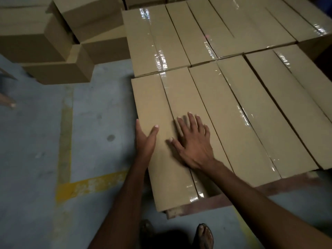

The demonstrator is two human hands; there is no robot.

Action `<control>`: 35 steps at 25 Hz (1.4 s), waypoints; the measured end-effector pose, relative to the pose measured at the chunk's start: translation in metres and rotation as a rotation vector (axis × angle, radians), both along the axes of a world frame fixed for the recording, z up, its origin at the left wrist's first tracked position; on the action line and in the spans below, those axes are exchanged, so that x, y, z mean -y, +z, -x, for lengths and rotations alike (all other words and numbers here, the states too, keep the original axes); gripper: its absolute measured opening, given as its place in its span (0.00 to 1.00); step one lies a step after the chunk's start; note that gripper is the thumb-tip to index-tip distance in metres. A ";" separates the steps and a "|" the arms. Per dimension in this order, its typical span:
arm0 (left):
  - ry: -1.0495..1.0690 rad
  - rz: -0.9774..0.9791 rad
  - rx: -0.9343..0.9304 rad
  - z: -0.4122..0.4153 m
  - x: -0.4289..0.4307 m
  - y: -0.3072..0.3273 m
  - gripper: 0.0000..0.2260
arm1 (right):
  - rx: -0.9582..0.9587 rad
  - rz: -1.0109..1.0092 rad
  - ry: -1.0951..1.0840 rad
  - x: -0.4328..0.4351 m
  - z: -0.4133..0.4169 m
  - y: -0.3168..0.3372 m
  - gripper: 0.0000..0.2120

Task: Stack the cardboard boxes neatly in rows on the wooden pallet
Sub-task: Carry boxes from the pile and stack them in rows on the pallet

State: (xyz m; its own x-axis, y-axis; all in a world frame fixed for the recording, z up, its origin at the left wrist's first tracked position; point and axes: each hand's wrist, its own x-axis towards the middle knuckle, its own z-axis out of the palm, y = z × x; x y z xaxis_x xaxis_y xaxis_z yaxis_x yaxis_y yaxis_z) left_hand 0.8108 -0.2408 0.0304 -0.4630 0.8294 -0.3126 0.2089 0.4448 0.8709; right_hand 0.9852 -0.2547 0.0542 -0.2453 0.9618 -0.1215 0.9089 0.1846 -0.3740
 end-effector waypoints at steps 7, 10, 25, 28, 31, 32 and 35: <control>-0.050 -0.119 0.306 0.072 -0.119 -0.017 0.35 | -0.122 0.036 -0.073 -0.104 0.070 -0.002 0.36; -0.064 -0.183 0.454 0.097 -0.185 -0.035 0.29 | -0.063 -0.053 -0.052 -0.171 0.103 -0.013 0.35; -0.074 -0.272 0.828 0.084 -0.247 -0.084 0.36 | 0.208 -0.138 -0.011 -0.250 0.127 -0.047 0.31; -0.115 -0.255 0.783 0.088 -0.250 -0.083 0.34 | 0.206 -0.140 -0.024 -0.250 0.129 -0.051 0.32; -0.099 -0.214 0.656 0.090 -0.244 -0.070 0.34 | 0.174 -0.102 -0.024 -0.251 0.126 -0.046 0.32; -0.085 -0.200 0.598 0.091 -0.238 -0.064 0.33 | 0.149 -0.096 -0.039 -0.249 0.127 -0.041 0.33; 0.029 -0.168 0.512 0.091 -0.214 -0.052 0.29 | 0.086 -0.129 -0.162 -0.213 0.132 -0.019 0.34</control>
State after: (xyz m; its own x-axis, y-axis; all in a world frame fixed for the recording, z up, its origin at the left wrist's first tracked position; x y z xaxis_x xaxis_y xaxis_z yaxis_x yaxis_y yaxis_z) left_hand 0.7194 -0.0272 -0.0212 -0.3099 0.8765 -0.3683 -0.2710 0.2899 0.9179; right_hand 0.8537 -0.0416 0.0356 -0.0803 0.9967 -0.0090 0.9581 0.0747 -0.2765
